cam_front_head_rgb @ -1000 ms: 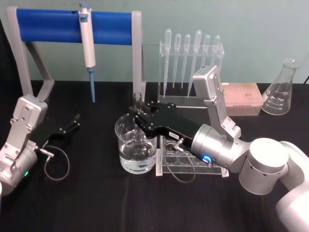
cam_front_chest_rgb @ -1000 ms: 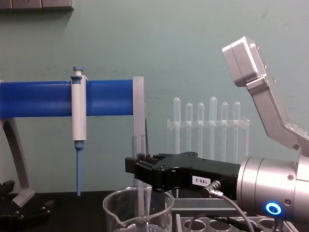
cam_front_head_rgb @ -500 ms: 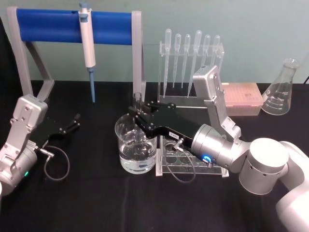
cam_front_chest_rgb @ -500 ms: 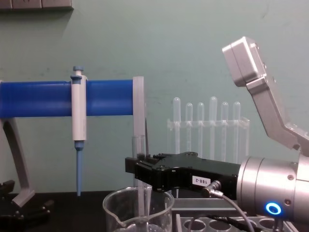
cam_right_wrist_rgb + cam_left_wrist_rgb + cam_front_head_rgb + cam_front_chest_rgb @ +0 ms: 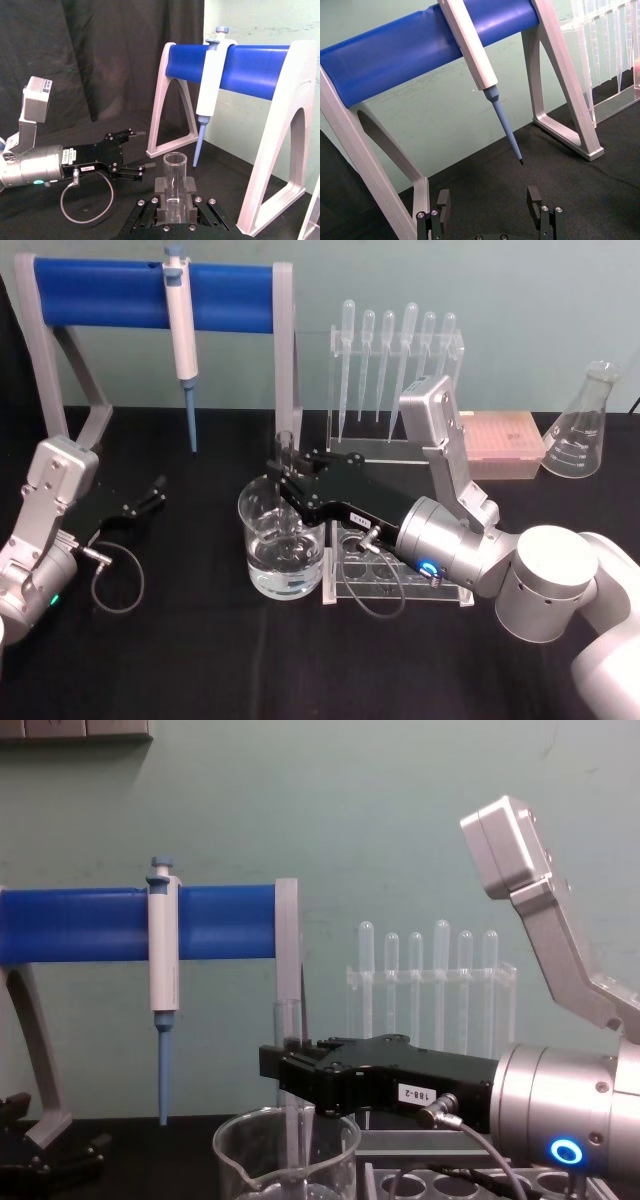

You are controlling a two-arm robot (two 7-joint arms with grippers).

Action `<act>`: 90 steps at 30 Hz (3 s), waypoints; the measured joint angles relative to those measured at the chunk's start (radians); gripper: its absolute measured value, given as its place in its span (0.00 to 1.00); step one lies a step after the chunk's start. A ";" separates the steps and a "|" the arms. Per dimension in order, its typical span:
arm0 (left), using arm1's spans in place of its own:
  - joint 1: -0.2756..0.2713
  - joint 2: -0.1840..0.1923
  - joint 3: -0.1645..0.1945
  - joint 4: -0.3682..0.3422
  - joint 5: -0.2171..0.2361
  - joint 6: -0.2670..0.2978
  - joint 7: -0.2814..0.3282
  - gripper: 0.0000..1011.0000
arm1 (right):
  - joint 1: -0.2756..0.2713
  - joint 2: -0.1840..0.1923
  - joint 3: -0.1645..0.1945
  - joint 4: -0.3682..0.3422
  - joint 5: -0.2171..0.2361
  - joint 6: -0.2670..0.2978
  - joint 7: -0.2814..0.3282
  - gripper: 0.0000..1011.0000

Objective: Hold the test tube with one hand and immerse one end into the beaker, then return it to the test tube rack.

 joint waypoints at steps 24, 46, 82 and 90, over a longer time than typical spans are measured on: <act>0.000 0.000 0.000 0.000 0.000 0.000 0.000 0.99 | 0.000 0.000 0.000 0.000 0.000 0.000 0.000 0.22; 0.000 0.000 0.000 0.000 0.000 0.000 0.000 0.99 | 0.000 0.000 0.000 0.000 0.000 0.000 0.000 0.22; 0.000 0.000 0.000 0.000 0.000 0.000 0.000 0.99 | 0.000 0.000 0.000 0.000 0.000 0.000 0.000 0.22; 0.000 0.000 0.000 0.000 0.000 0.000 0.000 0.99 | 0.000 0.000 0.000 0.000 0.000 0.000 0.000 0.22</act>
